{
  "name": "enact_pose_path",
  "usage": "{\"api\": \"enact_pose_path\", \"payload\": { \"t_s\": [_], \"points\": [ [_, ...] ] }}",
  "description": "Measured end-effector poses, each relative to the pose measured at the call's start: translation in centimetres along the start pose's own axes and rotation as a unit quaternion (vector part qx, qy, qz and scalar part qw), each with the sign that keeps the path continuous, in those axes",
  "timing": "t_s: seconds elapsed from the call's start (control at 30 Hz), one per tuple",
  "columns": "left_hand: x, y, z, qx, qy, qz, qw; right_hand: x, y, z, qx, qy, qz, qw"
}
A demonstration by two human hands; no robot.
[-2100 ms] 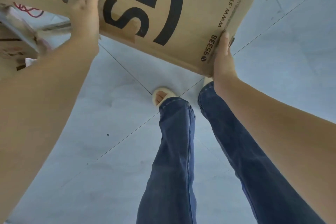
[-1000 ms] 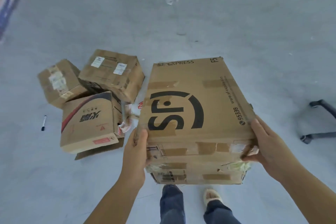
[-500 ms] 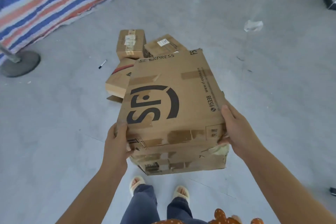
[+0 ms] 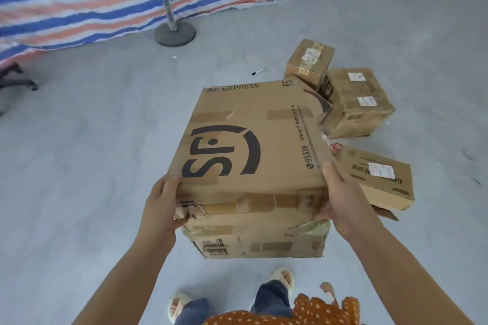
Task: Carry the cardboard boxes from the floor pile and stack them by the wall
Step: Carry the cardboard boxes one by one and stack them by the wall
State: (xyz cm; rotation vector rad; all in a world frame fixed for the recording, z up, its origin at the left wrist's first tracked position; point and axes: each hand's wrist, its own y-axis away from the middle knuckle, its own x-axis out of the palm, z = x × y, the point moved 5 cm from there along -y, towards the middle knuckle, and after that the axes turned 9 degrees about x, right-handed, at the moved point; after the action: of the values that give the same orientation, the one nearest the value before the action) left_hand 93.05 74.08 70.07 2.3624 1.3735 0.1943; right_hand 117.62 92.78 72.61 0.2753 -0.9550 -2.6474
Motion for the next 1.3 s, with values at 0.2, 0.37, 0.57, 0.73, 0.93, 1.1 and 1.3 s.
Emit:
{"api": "enact_pose_path", "payload": {
  "t_s": [0.2, 0.37, 0.57, 0.73, 0.93, 1.1, 1.3],
  "points": [
    [-16.2, -0.4, 0.2, -0.004, 0.053, -0.116, 0.992, 15.8, 3.2, -0.9, -0.011, 0.074, 0.093, 0.993],
    [-27.6, 0.1, 0.6, 0.007, 0.081, -0.21, 0.974, 27.6, 6.1, -2.4, -0.022, 0.13, 0.18, 0.975],
    [-35.7, 1.3, 1.8, -0.001, 0.124, -0.305, 0.944, 38.4, 7.8, -2.8, -0.022, 0.202, 0.25, 0.946],
    [-38.7, 0.0, 1.7, -0.024, 0.156, -0.363, 0.918, 45.5, 6.9, -1.8, -0.031, 0.257, 0.301, 0.918],
    [-41.2, -6.2, -0.1, -0.037, 0.165, -0.409, 0.897, 54.2, 3.5, 1.2, -0.025, 0.291, 0.341, 0.893],
    [-42.9, -12.3, -2.9, -0.038, 0.174, -0.433, 0.884, 61.5, 0.4, 5.5, -0.035, 0.323, 0.364, 0.873],
    [-45.5, -16.5, -4.6, -0.042, 0.208, -0.492, 0.844, 71.4, -0.7, 8.7, -0.054, 0.368, 0.404, 0.836]
  ]
}}
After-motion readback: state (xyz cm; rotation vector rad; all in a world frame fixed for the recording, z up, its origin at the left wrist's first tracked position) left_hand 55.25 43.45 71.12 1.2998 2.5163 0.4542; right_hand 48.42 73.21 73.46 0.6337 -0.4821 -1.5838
